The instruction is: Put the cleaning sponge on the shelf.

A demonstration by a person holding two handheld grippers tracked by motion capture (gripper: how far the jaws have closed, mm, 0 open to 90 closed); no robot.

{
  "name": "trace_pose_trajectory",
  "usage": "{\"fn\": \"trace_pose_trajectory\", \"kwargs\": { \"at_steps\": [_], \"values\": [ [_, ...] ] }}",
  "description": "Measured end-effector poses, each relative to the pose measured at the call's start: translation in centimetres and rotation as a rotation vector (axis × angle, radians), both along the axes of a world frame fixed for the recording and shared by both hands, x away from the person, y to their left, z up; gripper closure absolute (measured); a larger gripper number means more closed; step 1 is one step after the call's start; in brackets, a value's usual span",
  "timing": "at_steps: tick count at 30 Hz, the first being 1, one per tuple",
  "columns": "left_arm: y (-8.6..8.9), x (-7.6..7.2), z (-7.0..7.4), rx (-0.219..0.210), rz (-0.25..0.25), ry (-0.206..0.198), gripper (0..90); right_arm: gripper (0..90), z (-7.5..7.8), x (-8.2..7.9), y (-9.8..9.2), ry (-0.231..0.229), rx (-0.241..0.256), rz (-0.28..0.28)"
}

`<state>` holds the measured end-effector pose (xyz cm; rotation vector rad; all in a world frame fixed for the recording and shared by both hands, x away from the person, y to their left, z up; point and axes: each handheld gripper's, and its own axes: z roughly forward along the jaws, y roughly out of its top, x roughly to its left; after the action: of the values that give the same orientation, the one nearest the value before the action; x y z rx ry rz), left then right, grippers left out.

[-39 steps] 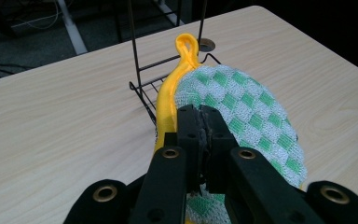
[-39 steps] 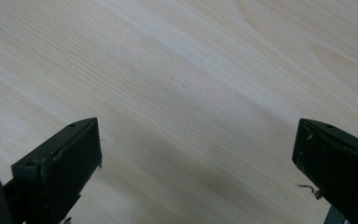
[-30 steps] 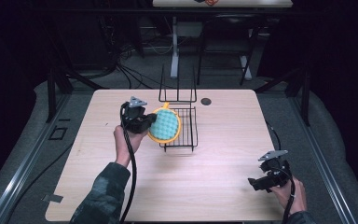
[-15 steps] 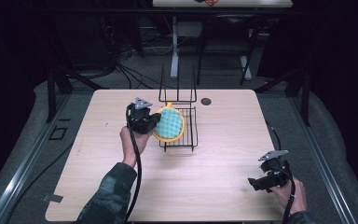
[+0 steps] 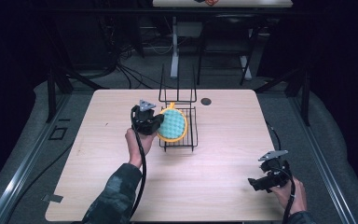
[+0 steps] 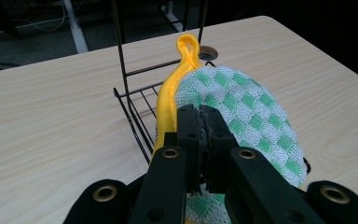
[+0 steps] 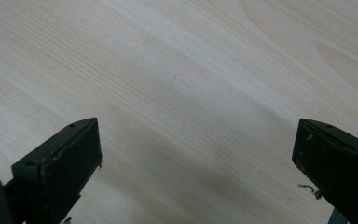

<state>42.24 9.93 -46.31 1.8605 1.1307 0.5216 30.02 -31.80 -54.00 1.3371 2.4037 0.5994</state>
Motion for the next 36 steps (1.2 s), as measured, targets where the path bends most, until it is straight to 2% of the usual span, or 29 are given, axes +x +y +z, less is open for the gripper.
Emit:
{"fn": "trace_pose_trajectory", "kwargs": {
  "at_steps": [14, 36],
  "values": [
    [-0.3, 0.6, -1.3, -0.049, 0.024, 0.026, 87.8, 0.9, 0.0, 0.0, 0.0, -0.003, 0.002, 0.001],
    [-1.7, 1.2, -2.9, -0.054, 0.051, 0.037, 87.8, 1.0, -0.1, 0.0, 0.1, 0.000, 0.004, 0.005]
  ]
}}
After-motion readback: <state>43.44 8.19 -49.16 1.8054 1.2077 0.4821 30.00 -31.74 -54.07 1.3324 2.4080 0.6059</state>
